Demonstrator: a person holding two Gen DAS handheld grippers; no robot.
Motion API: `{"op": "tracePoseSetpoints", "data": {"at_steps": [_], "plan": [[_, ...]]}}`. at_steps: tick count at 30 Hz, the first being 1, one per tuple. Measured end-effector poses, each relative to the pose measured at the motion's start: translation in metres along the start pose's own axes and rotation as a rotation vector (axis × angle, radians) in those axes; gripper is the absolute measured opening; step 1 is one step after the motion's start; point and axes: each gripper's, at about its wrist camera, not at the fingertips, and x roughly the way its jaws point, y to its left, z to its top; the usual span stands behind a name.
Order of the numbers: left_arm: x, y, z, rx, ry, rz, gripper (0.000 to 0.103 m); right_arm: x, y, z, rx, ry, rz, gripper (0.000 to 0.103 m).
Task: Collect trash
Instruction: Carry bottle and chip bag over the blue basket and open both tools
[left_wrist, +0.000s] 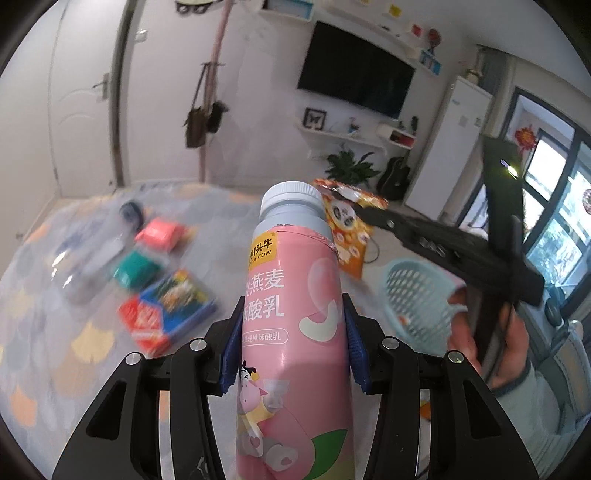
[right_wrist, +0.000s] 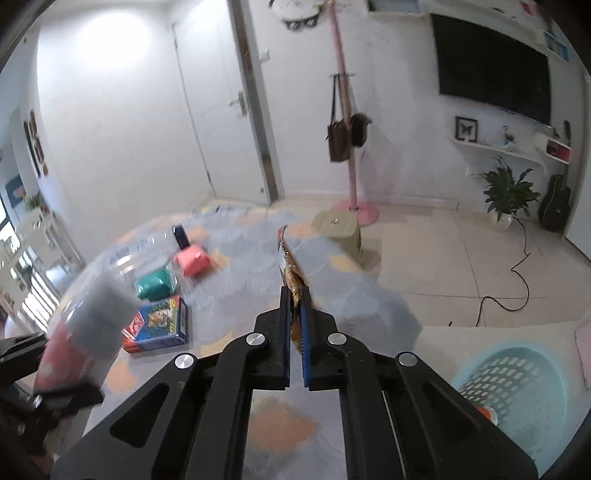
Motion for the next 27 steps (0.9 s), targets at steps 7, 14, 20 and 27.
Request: {"op": "tracePoseSetpoints", "data": {"at_steps": [7, 14, 20, 27], "plan": [[0.024, -0.049, 0.043, 0.088, -0.038, -0.062, 0.046, -0.067, -0.050, -0.003, 0.104, -0.102, -0.049, 0.003], [0.072, -0.110, 0.064, 0.135, -0.003, -0.170, 0.046, -0.113, -0.112, -0.026, 0.236, -0.134, -0.144, 0.003], [0.125, -0.145, 0.063, 0.127, 0.047, -0.211, 0.046, -0.111, -0.159, -0.060, 0.369, -0.074, -0.202, 0.003], [0.182, -0.163, 0.045, 0.081, 0.136, -0.277, 0.046, -0.092, -0.195, -0.094, 0.481, 0.033, -0.279, 0.003]]}}
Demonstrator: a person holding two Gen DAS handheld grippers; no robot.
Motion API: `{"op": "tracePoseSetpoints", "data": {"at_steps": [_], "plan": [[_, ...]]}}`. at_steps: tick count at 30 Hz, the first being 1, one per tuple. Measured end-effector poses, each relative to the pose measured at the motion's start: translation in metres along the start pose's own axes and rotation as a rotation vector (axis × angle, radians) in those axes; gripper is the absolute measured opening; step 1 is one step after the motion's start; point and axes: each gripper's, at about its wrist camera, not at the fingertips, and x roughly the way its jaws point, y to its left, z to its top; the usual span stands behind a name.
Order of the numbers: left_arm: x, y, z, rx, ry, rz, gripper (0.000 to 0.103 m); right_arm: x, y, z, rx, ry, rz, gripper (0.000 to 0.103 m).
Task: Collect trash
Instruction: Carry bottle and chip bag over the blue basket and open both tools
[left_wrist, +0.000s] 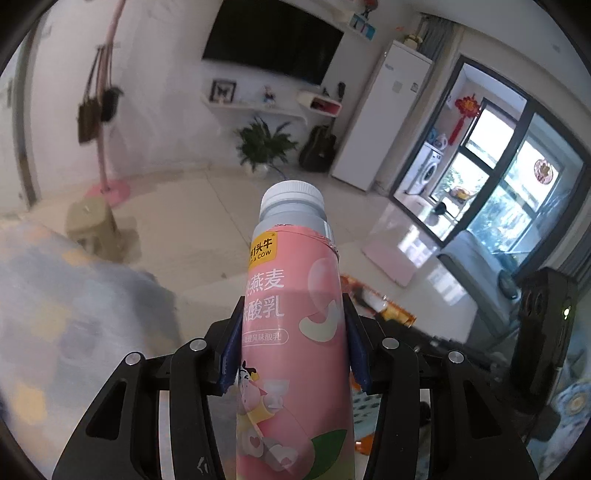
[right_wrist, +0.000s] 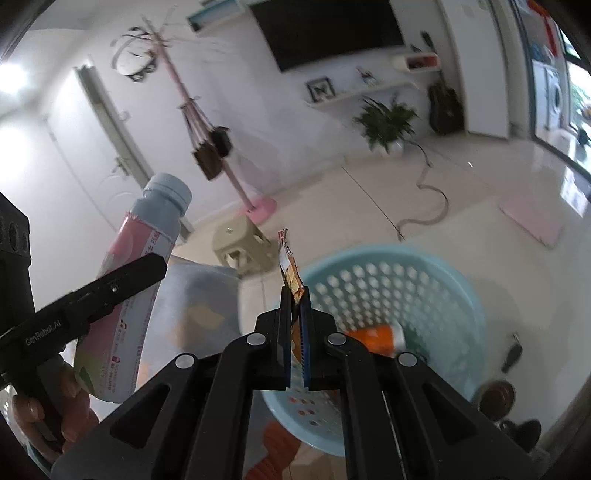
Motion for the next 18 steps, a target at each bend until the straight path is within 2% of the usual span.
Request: {"op": "tracePoseSetpoints", "data": {"at_steps": [3, 6, 7, 9, 12, 18], "plan": [[0.022, 0.003, -0.008, -0.031, 0.046, -0.042, 0.046, 0.013, -0.013, -0.007, 0.037, 0.053, -0.031, 0.003], [0.036, 0.002, -0.016, -0.018, 0.075, -0.037, 0.047, 0.018, -0.024, -0.012, 0.064, 0.075, -0.035, 0.003], [0.038, 0.002, -0.017, -0.013, 0.071, -0.036, 0.050, 0.018, -0.027, -0.014, 0.070, 0.078, -0.034, 0.004], [0.039, 0.003, -0.018, 0.005, 0.062, -0.038, 0.063, 0.017, -0.028, -0.015, 0.069, 0.082, -0.050, 0.005], [0.041, 0.004, -0.018, -0.004, 0.066, -0.048, 0.064, 0.016, -0.031, -0.011, 0.060, 0.083, -0.061, 0.010], [0.015, 0.001, -0.018, 0.032, 0.018, -0.049, 0.064, 0.008, -0.026, -0.012, 0.051, 0.055, -0.056, 0.032]]}}
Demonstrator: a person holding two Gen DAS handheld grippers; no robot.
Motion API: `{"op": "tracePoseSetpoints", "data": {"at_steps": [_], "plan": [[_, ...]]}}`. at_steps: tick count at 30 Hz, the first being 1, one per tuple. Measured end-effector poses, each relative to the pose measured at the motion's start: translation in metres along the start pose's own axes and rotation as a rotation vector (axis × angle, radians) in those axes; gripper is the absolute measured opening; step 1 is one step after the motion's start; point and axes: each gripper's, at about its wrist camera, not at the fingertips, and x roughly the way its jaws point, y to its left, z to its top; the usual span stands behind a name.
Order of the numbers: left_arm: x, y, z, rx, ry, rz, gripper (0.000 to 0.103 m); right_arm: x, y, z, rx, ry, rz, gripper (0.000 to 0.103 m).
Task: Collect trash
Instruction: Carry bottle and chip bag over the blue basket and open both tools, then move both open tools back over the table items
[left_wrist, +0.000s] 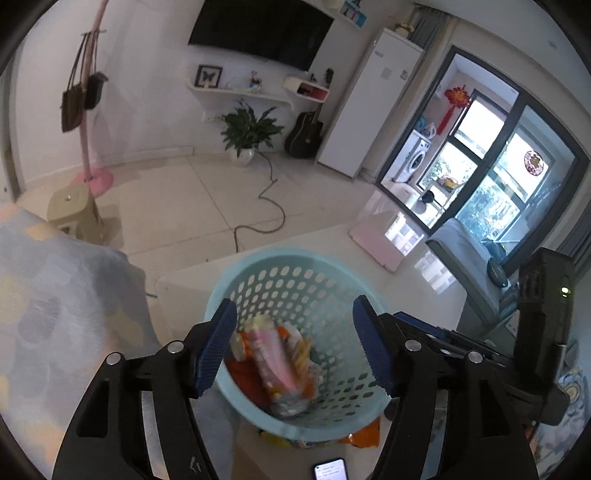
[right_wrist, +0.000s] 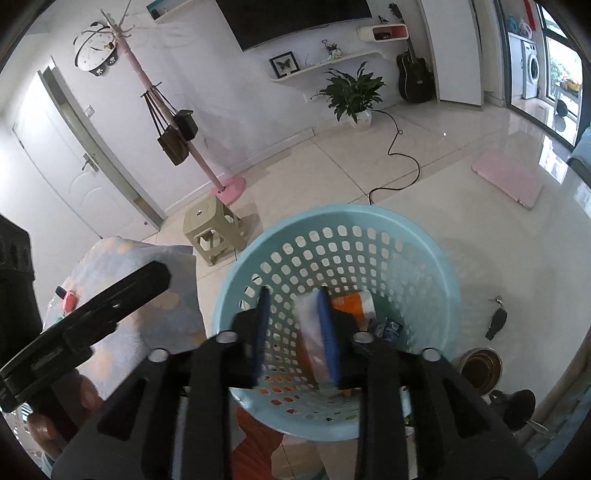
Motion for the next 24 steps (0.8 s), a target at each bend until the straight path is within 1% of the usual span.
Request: {"op": "tracePoseSetpoints", "data": {"at_steps": [3, 8, 9, 11, 14, 17, 19, 22, 24], "plan": [[-0.022, 0.000, 0.001, 0.008, -0.042, -0.002, 0.064, -0.008, 0.012, 0.000, -0.018, -0.016, 0.029, 0.033], [-0.070, 0.011, 0.004, -0.018, -0.131, 0.012, 0.064, -0.029, 0.056, 0.001, -0.108, -0.077, 0.098, 0.034], [-0.086, 0.018, 0.003, -0.033, -0.159, 0.021, 0.064, -0.033, 0.064, 0.001, -0.122, -0.088, 0.112, 0.034], [-0.107, 0.026, 0.001, -0.053, -0.200, 0.047, 0.064, -0.041, 0.085, 0.000, -0.158, -0.115, 0.145, 0.041], [-0.150, 0.042, -0.007, -0.083, -0.273, 0.078, 0.064, -0.052, 0.122, -0.004, -0.221, -0.149, 0.206, 0.046], [-0.193, 0.064, -0.016, -0.119, -0.337, 0.130, 0.064, -0.052, 0.158, -0.010, -0.274, -0.150, 0.252, 0.046], [-0.219, 0.081, -0.023, -0.141, -0.374, 0.181, 0.064, -0.048, 0.184, -0.016, -0.314, -0.136, 0.281, 0.046], [-0.252, 0.108, -0.033, -0.176, -0.408, 0.258, 0.064, -0.039, 0.226, -0.030, -0.386, -0.103, 0.314, 0.046], [-0.268, 0.126, -0.037, -0.204, -0.414, 0.296, 0.064, -0.033, 0.251, -0.040, -0.423, -0.080, 0.336, 0.046]]}}
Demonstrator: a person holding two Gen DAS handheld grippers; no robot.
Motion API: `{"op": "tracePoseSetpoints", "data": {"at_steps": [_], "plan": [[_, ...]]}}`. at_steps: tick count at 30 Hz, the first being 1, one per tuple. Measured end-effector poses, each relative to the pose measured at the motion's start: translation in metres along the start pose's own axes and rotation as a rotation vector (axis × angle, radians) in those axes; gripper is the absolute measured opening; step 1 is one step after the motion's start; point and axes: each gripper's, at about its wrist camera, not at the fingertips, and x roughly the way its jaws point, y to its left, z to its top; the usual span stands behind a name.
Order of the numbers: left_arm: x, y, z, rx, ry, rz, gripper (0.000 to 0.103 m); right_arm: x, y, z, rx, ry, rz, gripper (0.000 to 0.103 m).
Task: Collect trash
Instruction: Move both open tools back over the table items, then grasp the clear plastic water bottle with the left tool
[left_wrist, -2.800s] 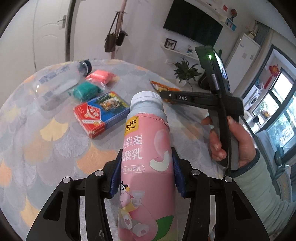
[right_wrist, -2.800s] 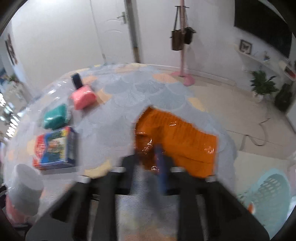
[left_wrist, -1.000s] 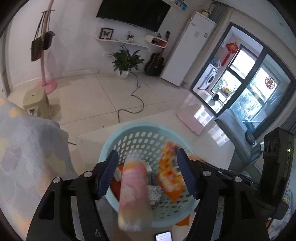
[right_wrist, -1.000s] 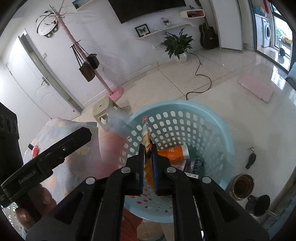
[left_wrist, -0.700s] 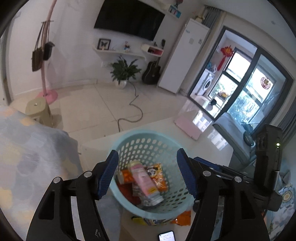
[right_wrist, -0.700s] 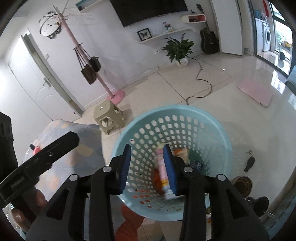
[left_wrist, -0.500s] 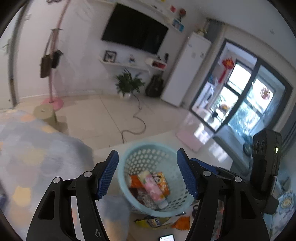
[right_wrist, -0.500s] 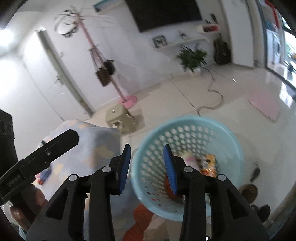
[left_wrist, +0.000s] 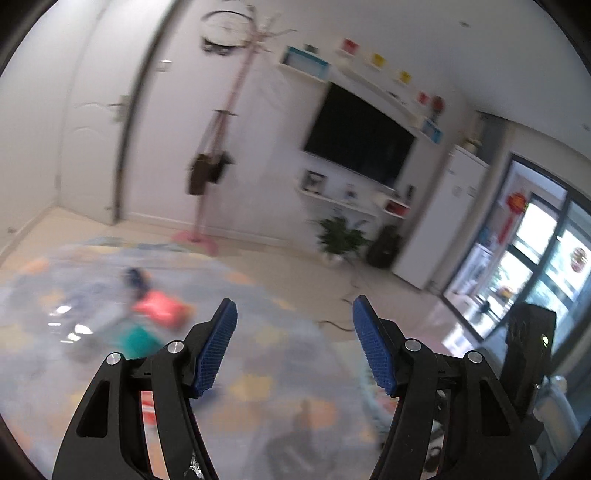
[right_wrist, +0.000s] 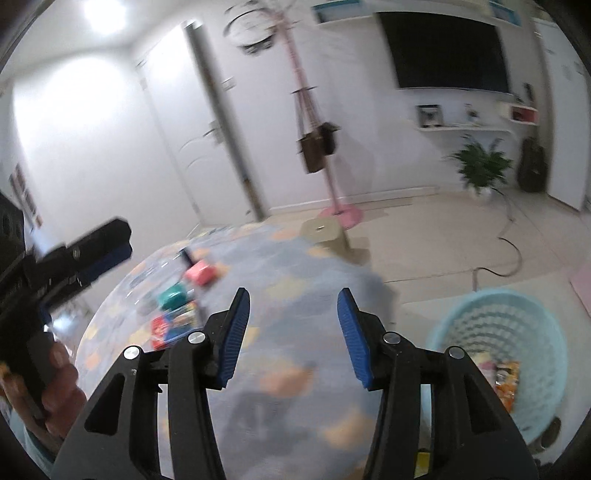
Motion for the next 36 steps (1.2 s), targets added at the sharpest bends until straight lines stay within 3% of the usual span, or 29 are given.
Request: {"op": "tracePoseSetpoints", "data": {"at_steps": [3, 6, 9, 11, 14, 16, 17, 19, 22, 27, 33, 36], "plan": [[-0.011, 0.039, 0.007, -0.029, -0.001, 0.070, 0.066, 0.022, 0.035, -0.006, -0.050, 0.041, 0.047, 0.046], [-0.013, 0.070, 0.013, -0.031, 0.031, 0.126, 0.081, 0.046, 0.066, -0.016, -0.090, 0.086, 0.088, 0.046], [-0.019, 0.099, 0.009, -0.023, 0.036, 0.180, 0.081, 0.067, 0.094, -0.030, -0.136, 0.129, 0.109, 0.047], [-0.019, 0.118, 0.007, -0.045, 0.053, 0.196, 0.081, 0.083, 0.107, -0.038, -0.156, 0.158, 0.114, 0.059], [-0.016, 0.142, 0.007, -0.062, 0.070, 0.238, 0.081, 0.102, 0.124, -0.049, -0.181, 0.206, 0.131, 0.061], [-0.011, 0.158, 0.010, -0.065, 0.083, 0.272, 0.081, 0.109, 0.133, -0.055, -0.205, 0.222, 0.118, 0.066], [-0.007, 0.161, 0.011, -0.060, 0.091, 0.282, 0.081, 0.114, 0.138, -0.057, -0.214, 0.228, 0.092, 0.077], [0.003, 0.171, 0.015, -0.050, 0.113, 0.286, 0.081, 0.120, 0.144, -0.059, -0.228, 0.213, 0.026, 0.088], [0.023, 0.181, 0.020, -0.032, 0.174, 0.269, 0.082, 0.128, 0.155, -0.064, -0.279, 0.209, -0.015, 0.088], [0.049, 0.184, 0.021, -0.008, 0.230, 0.256, 0.082, 0.137, 0.141, -0.066, -0.266, 0.236, -0.079, 0.088], [0.062, 0.179, 0.021, 0.049, 0.270, 0.255, 0.081, 0.125, 0.085, -0.057, -0.138, 0.232, -0.161, 0.088], [0.070, 0.180, 0.021, 0.067, 0.296, 0.273, 0.081, 0.113, 0.086, -0.056, -0.117, 0.249, -0.031, 0.088]]}}
